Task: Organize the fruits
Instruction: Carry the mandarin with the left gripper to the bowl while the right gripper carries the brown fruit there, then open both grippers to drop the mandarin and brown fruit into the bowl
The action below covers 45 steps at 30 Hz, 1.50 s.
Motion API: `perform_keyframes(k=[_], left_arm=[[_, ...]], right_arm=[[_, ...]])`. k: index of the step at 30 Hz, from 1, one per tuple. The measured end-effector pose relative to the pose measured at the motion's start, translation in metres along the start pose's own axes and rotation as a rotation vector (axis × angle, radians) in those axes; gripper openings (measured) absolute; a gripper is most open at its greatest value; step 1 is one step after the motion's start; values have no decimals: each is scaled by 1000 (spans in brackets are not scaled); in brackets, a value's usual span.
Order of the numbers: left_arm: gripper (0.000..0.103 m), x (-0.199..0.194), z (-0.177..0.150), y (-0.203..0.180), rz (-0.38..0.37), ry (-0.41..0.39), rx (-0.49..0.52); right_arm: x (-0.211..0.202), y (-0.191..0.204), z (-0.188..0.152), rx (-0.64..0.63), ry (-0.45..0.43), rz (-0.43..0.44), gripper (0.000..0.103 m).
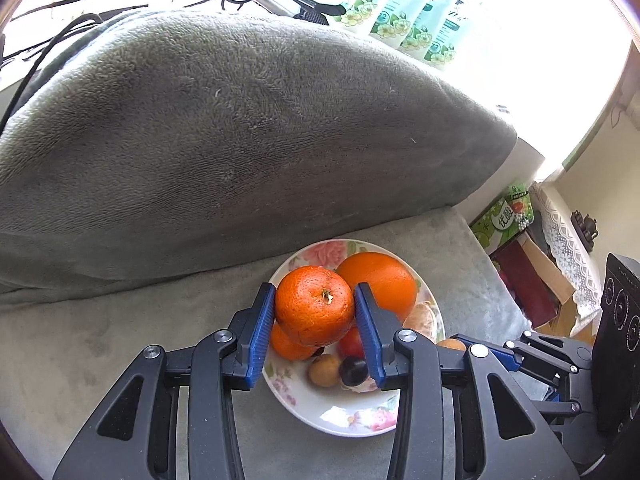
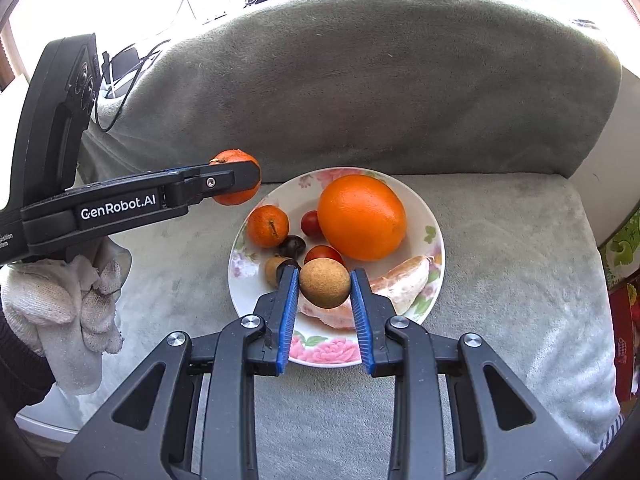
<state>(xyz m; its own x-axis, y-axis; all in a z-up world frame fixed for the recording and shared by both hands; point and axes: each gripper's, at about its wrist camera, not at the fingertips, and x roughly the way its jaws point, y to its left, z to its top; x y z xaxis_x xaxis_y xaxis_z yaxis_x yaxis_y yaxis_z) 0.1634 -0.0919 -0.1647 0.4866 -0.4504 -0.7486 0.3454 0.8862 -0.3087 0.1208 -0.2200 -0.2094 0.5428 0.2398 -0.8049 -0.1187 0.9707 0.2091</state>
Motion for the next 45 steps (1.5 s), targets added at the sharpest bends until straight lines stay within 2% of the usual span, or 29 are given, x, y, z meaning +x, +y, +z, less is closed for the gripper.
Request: perform_keyframes(k=[15,40,41,44,45], left_arm=[[38,17,0,-2,-10,52,-11],[39,23,0,-9,-18,85,-16],[39,23,0,-9,-15,85,-17],[39,23,0,-9,-13,84,-16],[39,22,0,-10,-12,80,-15]], right_arm=[[16,16,-10,-46,40,49,28],[20,16,-14,-59,55,42,28],[20,16,-14,-60,55,40,30],[16,17,-13,-59,44,37,47],[15,17,-13,-62,40,36,49]])
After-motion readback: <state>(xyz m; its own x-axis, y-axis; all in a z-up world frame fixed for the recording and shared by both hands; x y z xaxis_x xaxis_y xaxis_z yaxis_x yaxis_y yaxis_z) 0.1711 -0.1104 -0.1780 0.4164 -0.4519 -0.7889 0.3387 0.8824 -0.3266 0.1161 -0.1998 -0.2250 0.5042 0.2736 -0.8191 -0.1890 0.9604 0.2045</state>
